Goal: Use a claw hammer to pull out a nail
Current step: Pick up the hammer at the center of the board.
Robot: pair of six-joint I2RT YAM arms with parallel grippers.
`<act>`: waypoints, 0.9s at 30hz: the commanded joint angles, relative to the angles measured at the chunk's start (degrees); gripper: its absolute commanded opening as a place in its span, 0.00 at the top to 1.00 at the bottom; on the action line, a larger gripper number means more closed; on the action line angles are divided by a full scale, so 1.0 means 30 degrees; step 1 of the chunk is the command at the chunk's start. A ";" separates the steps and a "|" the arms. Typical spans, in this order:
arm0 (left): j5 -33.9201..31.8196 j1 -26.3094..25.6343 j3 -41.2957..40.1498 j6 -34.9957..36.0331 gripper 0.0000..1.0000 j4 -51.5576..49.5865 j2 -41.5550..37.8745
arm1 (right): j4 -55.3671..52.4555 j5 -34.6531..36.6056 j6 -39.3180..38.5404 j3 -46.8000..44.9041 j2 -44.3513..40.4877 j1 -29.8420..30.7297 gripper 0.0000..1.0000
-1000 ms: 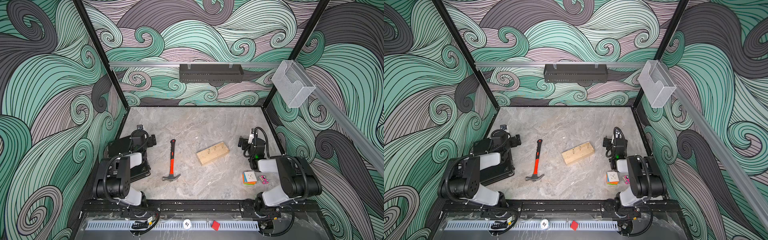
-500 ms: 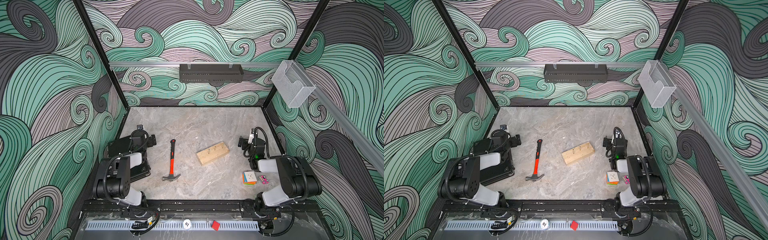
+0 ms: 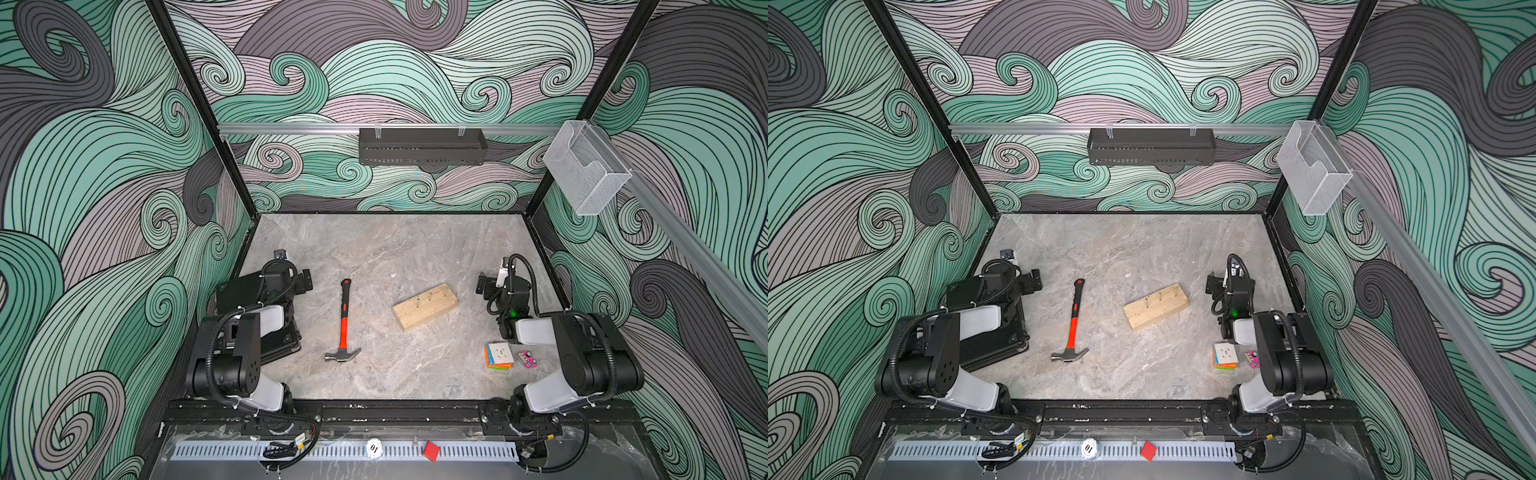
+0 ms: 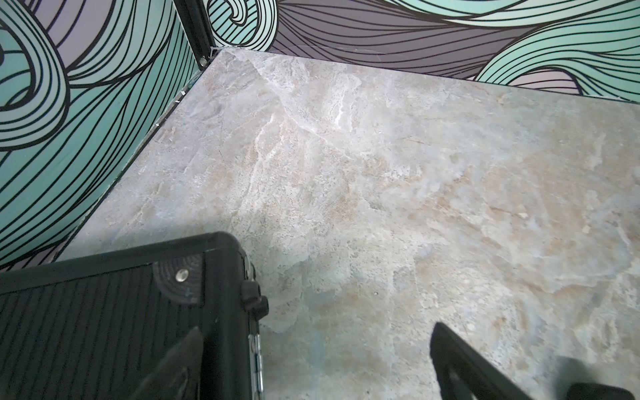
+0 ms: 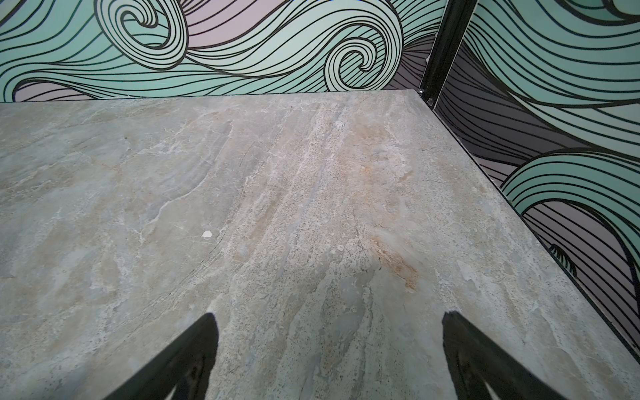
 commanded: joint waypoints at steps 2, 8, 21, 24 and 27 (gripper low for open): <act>0.0169 -0.0027 0.0058 0.0105 0.01 0.0364 -0.0189 | 0.0379 -0.0121 -0.0128 0.0108 -0.0140 0.0023 0.00; 0.0169 -0.0041 0.0073 0.0088 0.01 0.0356 -0.0194 | 0.0471 -0.0151 -0.0143 0.0028 -0.0225 0.0023 0.00; 0.0170 -0.0037 0.0058 0.0103 0.01 0.0356 -0.0178 | -1.0979 -0.2580 0.1754 0.3839 -0.7251 0.0052 0.00; 0.0174 -0.0001 0.0058 0.0046 0.01 0.0356 -0.0150 | -1.4454 -0.4021 0.4404 0.5359 -0.8635 0.0153 0.00; 0.0178 0.0006 0.0132 0.0073 0.01 0.0231 -0.0132 | -1.6614 -0.5450 0.7339 0.6174 -0.9751 0.0551 0.00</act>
